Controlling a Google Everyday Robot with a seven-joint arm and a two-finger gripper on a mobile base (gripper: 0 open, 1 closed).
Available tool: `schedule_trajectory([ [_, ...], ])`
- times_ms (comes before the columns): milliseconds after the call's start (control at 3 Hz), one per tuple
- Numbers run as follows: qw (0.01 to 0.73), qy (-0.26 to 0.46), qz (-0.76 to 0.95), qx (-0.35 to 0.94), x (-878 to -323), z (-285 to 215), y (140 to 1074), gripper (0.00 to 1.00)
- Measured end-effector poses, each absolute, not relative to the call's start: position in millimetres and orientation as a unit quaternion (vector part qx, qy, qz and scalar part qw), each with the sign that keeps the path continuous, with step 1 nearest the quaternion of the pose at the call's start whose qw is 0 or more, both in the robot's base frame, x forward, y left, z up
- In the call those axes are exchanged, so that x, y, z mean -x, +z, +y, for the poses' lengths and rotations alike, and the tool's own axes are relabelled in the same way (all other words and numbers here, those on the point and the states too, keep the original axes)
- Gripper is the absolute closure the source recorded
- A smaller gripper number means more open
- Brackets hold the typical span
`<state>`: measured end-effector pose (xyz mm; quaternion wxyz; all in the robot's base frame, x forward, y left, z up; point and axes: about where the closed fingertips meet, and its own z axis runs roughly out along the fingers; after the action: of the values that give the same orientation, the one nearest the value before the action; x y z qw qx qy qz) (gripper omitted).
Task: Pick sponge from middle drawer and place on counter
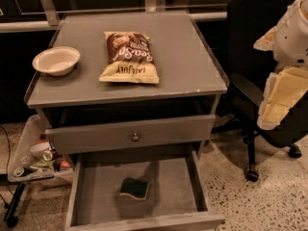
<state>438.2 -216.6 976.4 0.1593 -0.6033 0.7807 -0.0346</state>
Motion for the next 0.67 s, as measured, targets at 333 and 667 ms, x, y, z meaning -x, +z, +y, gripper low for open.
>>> schedule_trajectory([
  [333, 0.159, -0.035, 0.781, 0.603, -438.2, -216.6, 976.4, 0.0],
  [667, 0.164, -0.03, 0.779, 0.604, -441.6, -210.9, 972.4, 0.0],
])
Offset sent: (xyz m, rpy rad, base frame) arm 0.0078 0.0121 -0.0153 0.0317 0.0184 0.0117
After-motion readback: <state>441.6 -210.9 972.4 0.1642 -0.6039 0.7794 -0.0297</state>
